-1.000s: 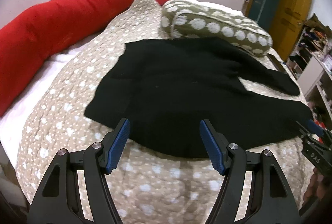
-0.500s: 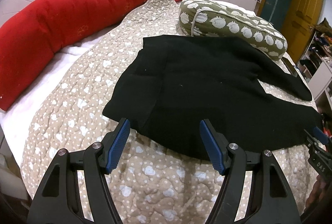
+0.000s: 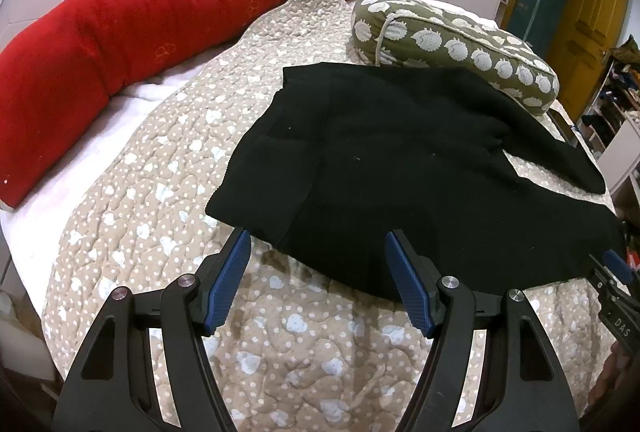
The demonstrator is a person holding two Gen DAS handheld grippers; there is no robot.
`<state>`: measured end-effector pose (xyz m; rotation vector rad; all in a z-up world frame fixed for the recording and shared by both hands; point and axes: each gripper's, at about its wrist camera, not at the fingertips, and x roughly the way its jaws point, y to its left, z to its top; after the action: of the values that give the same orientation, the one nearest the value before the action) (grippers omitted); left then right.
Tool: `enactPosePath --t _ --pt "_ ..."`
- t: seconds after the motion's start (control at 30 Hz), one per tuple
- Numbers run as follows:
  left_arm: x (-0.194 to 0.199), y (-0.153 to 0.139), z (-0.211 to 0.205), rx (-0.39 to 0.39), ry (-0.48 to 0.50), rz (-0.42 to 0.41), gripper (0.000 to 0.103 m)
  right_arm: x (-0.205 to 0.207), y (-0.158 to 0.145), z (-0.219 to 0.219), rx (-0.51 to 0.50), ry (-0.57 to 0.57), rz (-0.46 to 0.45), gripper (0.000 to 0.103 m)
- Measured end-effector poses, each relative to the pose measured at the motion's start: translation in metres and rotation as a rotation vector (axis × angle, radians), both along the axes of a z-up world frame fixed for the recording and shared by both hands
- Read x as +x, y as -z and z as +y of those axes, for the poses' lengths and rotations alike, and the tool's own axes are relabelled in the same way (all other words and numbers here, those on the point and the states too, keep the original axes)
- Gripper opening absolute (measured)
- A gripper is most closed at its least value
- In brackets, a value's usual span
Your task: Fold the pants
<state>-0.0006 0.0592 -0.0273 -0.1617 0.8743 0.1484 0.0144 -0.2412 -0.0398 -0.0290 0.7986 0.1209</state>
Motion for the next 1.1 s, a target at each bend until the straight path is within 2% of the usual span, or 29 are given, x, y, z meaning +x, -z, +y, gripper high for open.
enactPosePath --t 0.3,0.5,0.67,0.73,0.87,1.0,1.1 --pt "-0.001 -0.003 0.001 -0.003 -0.004 -0.003 0.07 0.003 0.001 -0.005 0.007 0.013 0.015 0.071" --pt "-0.012 -0.006 0.008 -0.05 -0.013 -0.005 0.07 0.0 0.002 -0.01 0.023 0.015 0.022 0.071" --pt "-0.012 -0.005 0.011 -0.052 -0.029 0.002 0.07 0.003 0.005 -0.016 0.044 0.033 0.04 0.071" --pt "-0.013 -0.003 0.016 -0.081 -0.05 0.008 0.07 0.002 0.005 -0.016 0.046 0.032 0.041 0.071" --pt "-0.019 0.007 0.034 -0.237 -0.1 0.029 0.07 -0.001 0.008 -0.021 0.069 0.032 0.053 0.071" --pt "-0.017 0.016 0.039 -0.258 -0.152 0.043 0.07 -0.004 0.012 -0.034 0.124 0.047 0.069 0.071" --pt "-0.009 0.028 0.036 -0.303 -0.166 0.074 0.07 -0.002 0.018 -0.044 0.169 0.072 0.094 0.071"
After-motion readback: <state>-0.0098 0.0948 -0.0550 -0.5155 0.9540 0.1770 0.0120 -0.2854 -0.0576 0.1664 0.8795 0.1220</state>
